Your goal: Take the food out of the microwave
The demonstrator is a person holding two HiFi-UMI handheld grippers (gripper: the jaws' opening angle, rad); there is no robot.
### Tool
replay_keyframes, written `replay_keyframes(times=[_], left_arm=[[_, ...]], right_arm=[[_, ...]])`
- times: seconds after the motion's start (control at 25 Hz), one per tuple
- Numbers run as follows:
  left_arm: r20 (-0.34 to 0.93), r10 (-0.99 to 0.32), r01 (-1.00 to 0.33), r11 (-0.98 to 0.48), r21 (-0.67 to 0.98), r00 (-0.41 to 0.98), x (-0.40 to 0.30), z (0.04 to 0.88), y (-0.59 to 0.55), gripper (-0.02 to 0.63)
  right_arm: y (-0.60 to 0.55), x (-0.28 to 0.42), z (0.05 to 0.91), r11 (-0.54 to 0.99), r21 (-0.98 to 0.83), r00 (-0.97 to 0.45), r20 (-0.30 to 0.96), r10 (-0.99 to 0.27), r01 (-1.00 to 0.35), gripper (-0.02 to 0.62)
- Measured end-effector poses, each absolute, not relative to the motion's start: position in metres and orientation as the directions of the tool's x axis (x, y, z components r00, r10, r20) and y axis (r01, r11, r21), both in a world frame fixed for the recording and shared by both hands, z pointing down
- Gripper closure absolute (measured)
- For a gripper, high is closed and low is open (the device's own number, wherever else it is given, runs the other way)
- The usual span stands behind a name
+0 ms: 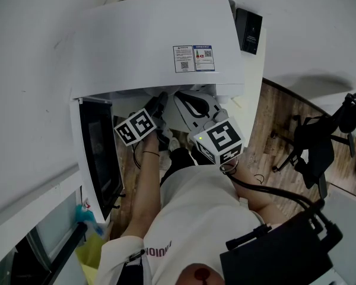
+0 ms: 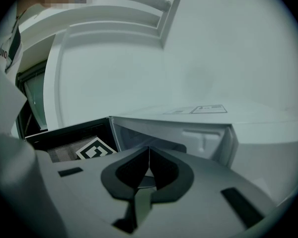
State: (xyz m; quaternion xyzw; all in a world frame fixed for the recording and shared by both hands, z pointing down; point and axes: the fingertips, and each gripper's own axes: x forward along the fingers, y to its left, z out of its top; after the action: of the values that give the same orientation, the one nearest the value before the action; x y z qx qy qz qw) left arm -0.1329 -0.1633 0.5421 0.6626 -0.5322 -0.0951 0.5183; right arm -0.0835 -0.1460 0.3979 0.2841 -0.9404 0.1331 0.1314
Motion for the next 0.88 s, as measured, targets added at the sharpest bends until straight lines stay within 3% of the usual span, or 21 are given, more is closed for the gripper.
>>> replay_keyframes(times=[0.64,0.88], left_arm=[[0.397,-0.813,-0.533,0.130,0.836,0.425,-0.1324,0.5459,-0.1676,0.480],[0.369,-0.825,-0.487,0.133,0.863,0.428,-0.1313,0.5439,-0.1686,0.509]], right_arm=[[-0.1498,-0.0854,0.4012,0.806,-0.176,-0.806,0.331,-0.491,-0.564,0.572],[-0.1511,-0.0855,0.4008,0.806,-0.176,-0.805,0.331,-0.492,-0.565,0.572]])
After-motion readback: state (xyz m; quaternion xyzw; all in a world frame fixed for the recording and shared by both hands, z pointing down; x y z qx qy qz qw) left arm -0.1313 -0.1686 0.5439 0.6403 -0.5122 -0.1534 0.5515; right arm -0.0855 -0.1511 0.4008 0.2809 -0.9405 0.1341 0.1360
